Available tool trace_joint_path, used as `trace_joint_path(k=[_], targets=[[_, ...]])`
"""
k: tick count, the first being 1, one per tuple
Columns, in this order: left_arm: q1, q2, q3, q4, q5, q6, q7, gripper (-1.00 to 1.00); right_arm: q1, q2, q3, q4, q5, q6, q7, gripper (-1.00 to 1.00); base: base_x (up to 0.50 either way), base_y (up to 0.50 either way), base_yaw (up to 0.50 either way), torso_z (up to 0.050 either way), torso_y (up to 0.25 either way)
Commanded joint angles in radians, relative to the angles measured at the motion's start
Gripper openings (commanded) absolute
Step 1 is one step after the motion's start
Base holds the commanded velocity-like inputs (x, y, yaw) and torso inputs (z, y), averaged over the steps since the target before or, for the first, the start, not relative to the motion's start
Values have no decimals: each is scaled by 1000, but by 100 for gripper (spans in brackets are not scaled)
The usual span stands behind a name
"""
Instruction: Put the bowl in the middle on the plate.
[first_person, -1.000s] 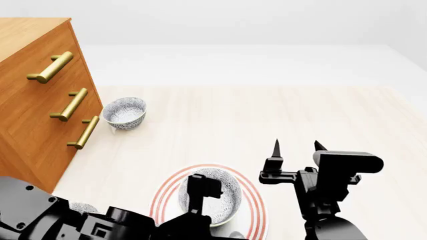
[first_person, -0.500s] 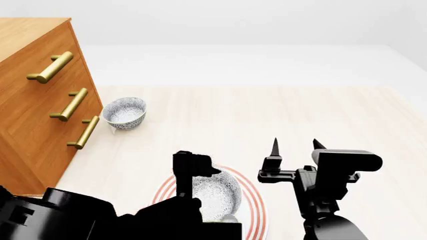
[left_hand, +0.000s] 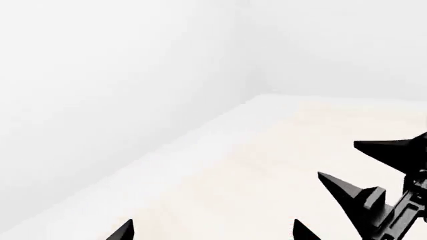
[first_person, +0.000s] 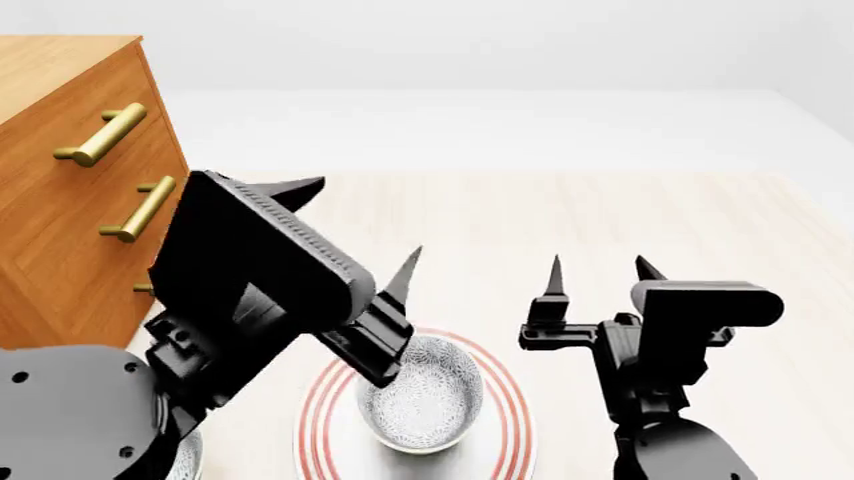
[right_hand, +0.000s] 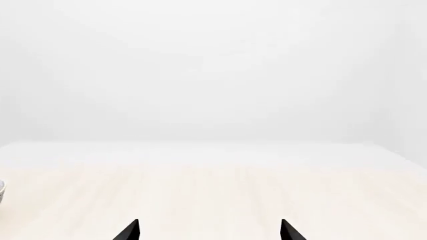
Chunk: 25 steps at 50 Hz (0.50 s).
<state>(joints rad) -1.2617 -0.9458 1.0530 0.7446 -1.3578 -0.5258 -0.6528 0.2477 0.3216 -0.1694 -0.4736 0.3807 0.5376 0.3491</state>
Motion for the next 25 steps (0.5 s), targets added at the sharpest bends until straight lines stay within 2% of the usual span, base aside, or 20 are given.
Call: trace_joint_path(k=[1,5,7,8,18,20,25], targets=[[278,-48,-90,-80,75,371,-208,100,73,37,-16,-96,-16,87,32,100,0,0,0,0,0],[324,-33,-97,-97,135,429,-235,100,113,47,-31,-135,-24,135,46,100,0,0,0,0,0],[342,-26,-101,-108,115,454,-221,100,135,51,-40,-152,-32,159,56,100,0,0,0,0,0],[345,-20,-101,-111,152,453,-253,100,142,52,-42,-159,-31,168,58,100,0,0,0,0,0],[354,14,-91,-142,220,459,-252,100,253,63,-74,-237,-33,286,80,100,0,0,0,0,0],[350,23,-90,-143,283,454,-284,100,299,67,-95,-265,-37,331,86,100,0,0,0,0,0],[337,25,-104,-138,280,457,-292,100,365,63,-104,-289,-30,378,88,100,0,0,0,0,0]])
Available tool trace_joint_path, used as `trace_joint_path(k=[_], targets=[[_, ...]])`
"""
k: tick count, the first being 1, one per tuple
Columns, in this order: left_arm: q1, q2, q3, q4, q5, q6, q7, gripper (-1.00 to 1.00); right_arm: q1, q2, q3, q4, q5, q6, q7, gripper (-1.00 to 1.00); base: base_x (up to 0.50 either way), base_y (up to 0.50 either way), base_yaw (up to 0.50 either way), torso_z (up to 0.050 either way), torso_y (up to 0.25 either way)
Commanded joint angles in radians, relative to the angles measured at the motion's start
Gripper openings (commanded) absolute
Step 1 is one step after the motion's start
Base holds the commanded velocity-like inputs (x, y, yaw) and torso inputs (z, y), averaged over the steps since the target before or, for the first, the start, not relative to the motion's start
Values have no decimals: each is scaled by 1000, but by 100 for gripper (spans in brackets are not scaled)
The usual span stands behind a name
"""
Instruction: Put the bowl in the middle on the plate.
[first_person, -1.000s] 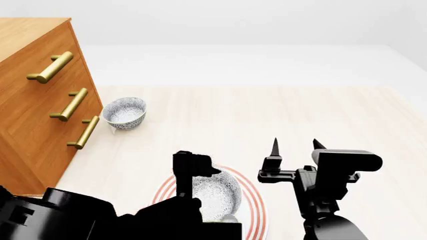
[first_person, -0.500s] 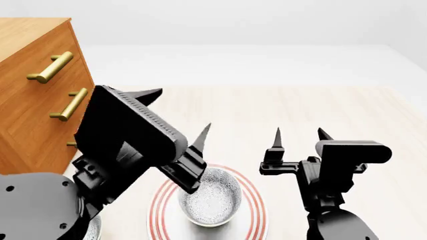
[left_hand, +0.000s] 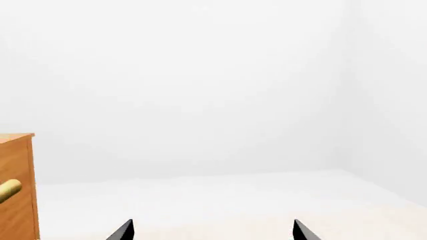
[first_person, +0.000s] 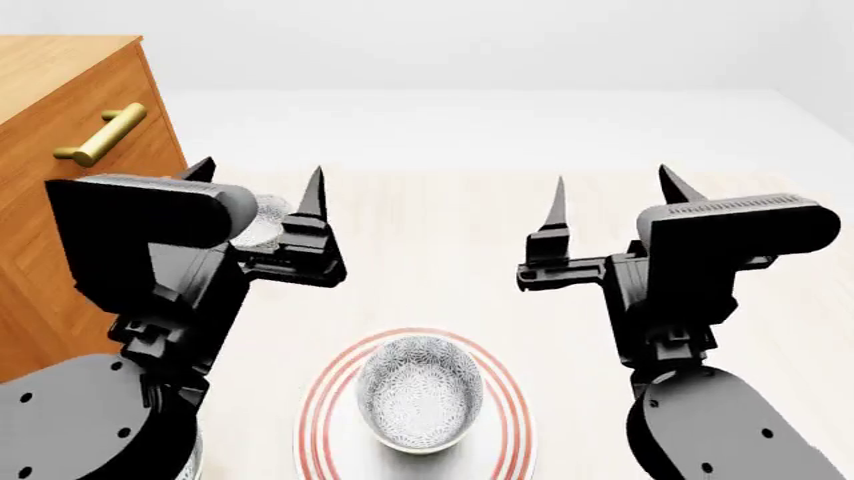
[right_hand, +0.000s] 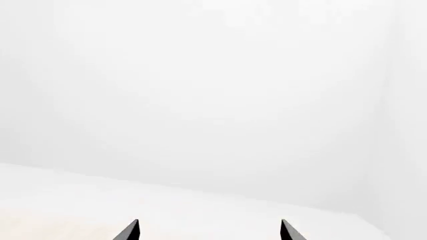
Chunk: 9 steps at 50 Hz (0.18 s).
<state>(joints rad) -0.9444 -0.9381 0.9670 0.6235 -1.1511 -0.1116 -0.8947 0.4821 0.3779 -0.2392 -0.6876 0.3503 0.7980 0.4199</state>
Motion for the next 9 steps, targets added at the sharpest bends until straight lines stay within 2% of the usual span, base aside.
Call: trace_joint_path(k=[1,9], targets=[[18,18,-17,-19,72,42,-46,100,135,7,-40,-70,-3,113,16,100,0,0,0,0,0],[18,28,-14,-22,84,39,-42,100,140,11,-61,-61,-17,95,16,100,0,0,0,0,0]])
